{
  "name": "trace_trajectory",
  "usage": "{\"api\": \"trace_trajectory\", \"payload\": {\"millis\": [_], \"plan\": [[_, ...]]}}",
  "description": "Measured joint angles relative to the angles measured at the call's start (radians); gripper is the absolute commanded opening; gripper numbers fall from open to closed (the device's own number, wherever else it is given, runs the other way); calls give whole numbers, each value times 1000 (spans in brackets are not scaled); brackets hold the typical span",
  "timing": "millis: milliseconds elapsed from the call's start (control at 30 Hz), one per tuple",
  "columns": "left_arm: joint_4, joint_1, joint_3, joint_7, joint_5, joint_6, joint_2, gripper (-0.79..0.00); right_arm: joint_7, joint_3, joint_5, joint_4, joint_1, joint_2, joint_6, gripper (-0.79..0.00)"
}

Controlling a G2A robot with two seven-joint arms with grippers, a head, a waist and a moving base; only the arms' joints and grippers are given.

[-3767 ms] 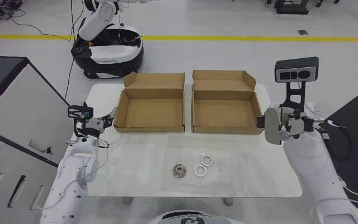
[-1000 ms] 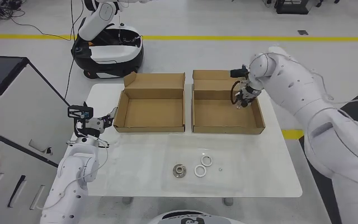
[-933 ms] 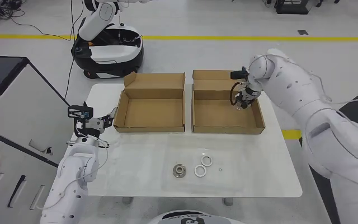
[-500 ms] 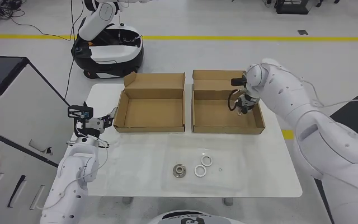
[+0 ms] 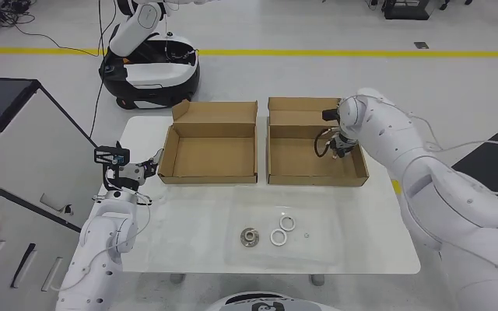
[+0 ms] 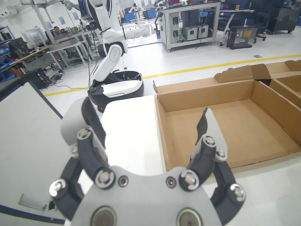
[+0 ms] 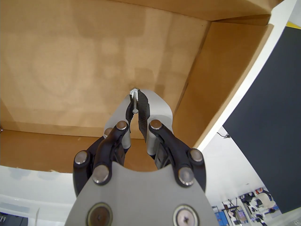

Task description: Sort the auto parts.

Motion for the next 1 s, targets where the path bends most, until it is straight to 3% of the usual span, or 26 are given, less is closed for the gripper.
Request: {"api": "trace_trajectory", "payload": {"millis": [100, 167, 233, 700, 1000], "plan": [[0, 0, 0, 0, 0, 0, 0, 0, -4, 3, -6, 7, -3, -7, 3, -785], [0, 0, 0, 0, 0, 0, 0, 0, -7, 5, -10, 12, -6, -11, 5, -459], [0, 0, 0, 0, 0, 0, 0, 0, -8, 9, -8, 16, -7, -14, 6, -15], [0, 0, 0, 0, 0, 0, 0, 0, -8, 46, -31, 12, 25, -18, -28, 0], [0, 0, 0, 0, 0, 0, 0, 0, 52, 126, 0, -129, 59, 36, -130, 0]]}}
